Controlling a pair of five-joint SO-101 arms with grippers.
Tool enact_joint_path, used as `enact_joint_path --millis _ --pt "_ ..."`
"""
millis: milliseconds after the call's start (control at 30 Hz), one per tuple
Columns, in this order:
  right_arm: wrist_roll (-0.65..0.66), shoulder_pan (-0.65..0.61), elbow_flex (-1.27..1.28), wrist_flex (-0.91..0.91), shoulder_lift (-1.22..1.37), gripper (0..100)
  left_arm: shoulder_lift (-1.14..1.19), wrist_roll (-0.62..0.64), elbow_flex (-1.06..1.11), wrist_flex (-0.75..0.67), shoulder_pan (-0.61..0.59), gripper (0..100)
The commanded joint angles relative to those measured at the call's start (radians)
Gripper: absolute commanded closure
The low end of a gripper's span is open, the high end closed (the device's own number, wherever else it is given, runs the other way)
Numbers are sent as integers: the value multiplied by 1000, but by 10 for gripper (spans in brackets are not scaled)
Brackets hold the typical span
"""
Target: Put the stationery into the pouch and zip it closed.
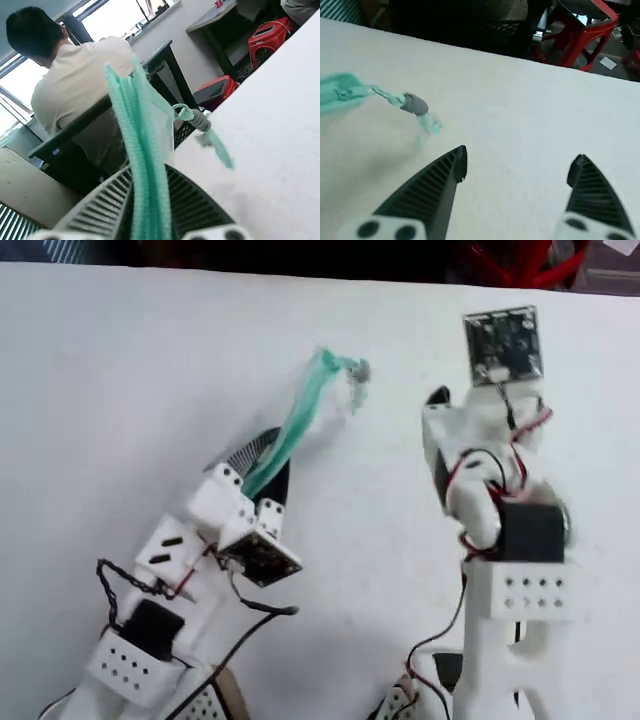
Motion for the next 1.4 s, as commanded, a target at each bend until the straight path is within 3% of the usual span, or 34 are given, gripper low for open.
enact_joint_path --millis 0,167,333,533,667,833,933,1000,1167,1367 --pt "-14 61 72 7 -50 683 74 -18 -166 -2 -1 977" --pt "-15 85 239 -39 -53 683 418 -29 -423 5 2 976" --pt "-80 93 400 -202 -53 683 831 -212 -614 -8 64 976" --pt "-161 260 491 -338 -45 683 1276 -304 -681 -278 156 976" --pt "-204 308 542 -389 -44 683 1446 -310 -686 -327 203 975" --pt "-206 282 568 -417 -44 683 1437 -252 -598 -333 203 795" --pt "-204 268 572 -417 -44 683 1379 -124 -542 -322 197 770" --pt "-204 266 574 -417 -44 683 1326 -118 -516 -279 183 766" --pt "-204 266 585 -418 -44 683 1129 -187 -479 -60 176 768" --pt "-204 265 589 -418 -44 683 771 -229 -485 399 231 727"
